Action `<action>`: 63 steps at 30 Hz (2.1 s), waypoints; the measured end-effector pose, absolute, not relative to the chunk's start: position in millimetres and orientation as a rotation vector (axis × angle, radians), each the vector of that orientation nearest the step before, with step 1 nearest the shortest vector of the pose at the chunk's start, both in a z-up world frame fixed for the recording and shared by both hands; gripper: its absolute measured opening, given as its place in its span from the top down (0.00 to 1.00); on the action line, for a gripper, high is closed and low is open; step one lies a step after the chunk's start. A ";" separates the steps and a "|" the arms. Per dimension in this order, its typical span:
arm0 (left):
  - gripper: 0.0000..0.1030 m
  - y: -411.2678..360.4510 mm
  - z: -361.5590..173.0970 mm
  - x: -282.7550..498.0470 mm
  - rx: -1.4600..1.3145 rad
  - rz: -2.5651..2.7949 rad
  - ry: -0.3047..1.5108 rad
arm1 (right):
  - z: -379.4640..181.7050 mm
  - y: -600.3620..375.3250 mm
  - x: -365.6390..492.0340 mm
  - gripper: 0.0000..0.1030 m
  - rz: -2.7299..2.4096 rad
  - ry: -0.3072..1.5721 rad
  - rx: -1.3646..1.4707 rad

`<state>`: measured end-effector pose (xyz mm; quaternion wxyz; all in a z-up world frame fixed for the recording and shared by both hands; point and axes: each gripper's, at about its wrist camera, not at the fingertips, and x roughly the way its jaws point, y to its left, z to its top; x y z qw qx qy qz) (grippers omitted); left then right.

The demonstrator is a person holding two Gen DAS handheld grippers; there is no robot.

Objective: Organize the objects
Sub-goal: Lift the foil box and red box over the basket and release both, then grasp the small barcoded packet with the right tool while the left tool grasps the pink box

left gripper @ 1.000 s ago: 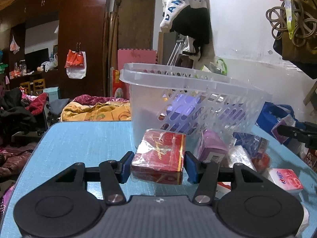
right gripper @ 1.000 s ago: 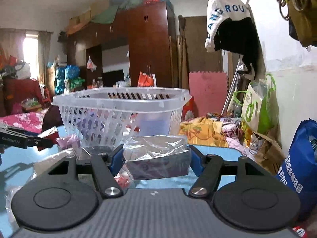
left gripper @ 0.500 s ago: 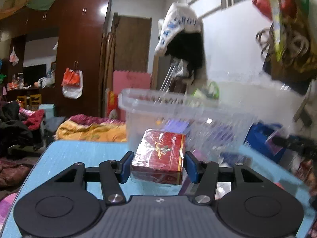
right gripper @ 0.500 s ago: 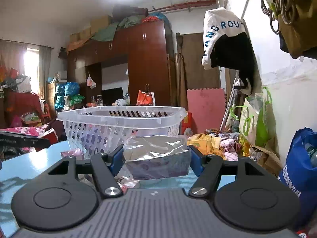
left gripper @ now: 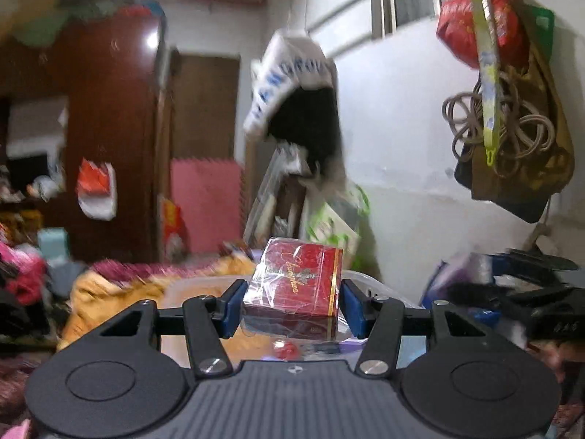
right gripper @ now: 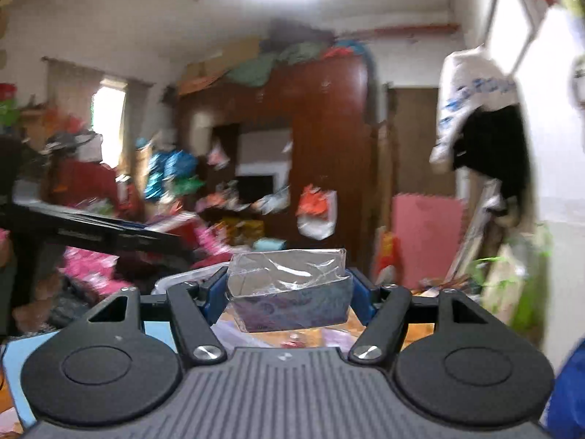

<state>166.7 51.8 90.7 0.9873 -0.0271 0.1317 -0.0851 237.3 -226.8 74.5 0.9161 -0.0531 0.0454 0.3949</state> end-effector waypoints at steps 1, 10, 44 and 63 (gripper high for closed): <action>0.43 50.0 91.1 182.0 -0.055 -0.157 0.305 | 78.3 -216.3 249.9 0.33 0.815 0.118 -0.122; 0.13 74.3 65.6 242.9 -0.224 -0.066 0.502 | 70.3 -166.0 304.8 0.00 0.739 0.231 -0.210; 0.10 45.7 -33.4 123.9 -0.163 -0.040 0.475 | -38.2 -192.4 227.0 0.28 0.825 0.419 -0.061; 0.10 32.1 -34.7 138.7 -0.160 0.050 0.507 | -33.4 -237.6 193.4 0.64 0.737 0.298 -0.003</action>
